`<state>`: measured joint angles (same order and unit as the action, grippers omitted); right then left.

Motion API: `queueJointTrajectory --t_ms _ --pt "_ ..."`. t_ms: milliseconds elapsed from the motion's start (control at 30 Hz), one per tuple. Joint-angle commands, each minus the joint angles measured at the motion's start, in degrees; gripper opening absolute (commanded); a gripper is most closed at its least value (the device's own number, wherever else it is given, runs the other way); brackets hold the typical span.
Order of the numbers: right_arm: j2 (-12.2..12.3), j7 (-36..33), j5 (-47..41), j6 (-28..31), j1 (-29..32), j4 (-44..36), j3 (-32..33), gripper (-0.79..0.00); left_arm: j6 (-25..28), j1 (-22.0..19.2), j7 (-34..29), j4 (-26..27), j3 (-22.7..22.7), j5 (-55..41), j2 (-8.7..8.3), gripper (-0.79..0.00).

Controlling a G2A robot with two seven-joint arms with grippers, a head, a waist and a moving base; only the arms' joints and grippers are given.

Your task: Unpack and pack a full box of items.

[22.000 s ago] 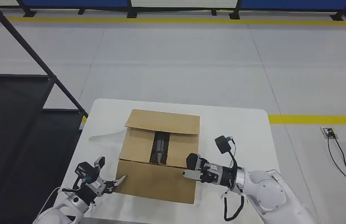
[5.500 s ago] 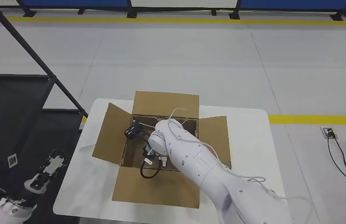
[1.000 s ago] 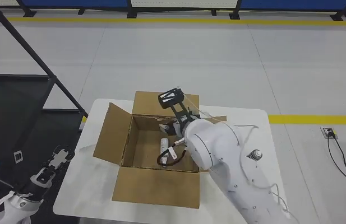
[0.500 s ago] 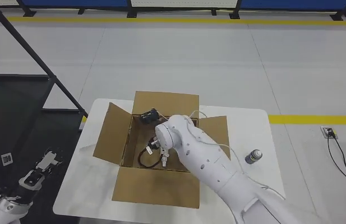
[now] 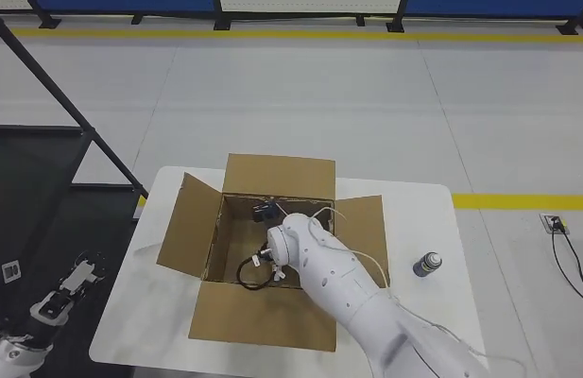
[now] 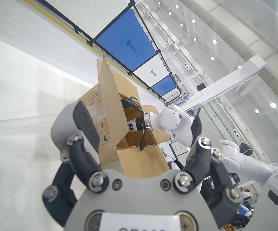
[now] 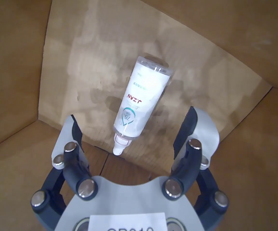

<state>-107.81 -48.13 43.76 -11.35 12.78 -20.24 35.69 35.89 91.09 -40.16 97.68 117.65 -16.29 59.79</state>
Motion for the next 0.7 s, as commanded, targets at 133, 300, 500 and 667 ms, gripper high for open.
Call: queueJointTrajectory --t_ms 133,300,500,667 --pt "-1.4 2.1 -0.8 1.2 -0.9 4.3 0.3 -0.397 0.1 0.4 -0.2 -0.2 0.6 -0.4 -0.14 0.000" --pt "-2.3 3.0 -1.3 2.0 -0.8 6.4 0.5 -0.413 0.2 0.5 0.0 -0.3 0.8 -0.5 -0.23 0.000" --pt "-3.2 3.2 -1.3 2.7 -0.7 8.0 0.6 -0.413 -0.1 0.4 0.2 -0.5 0.8 -0.5 -0.35 0.000" --pt "-3.7 2.8 -1.4 3.3 -0.9 9.0 0.8 -0.416 -0.4 0.0 0.4 -0.5 0.6 -0.2 -0.45 0.000"
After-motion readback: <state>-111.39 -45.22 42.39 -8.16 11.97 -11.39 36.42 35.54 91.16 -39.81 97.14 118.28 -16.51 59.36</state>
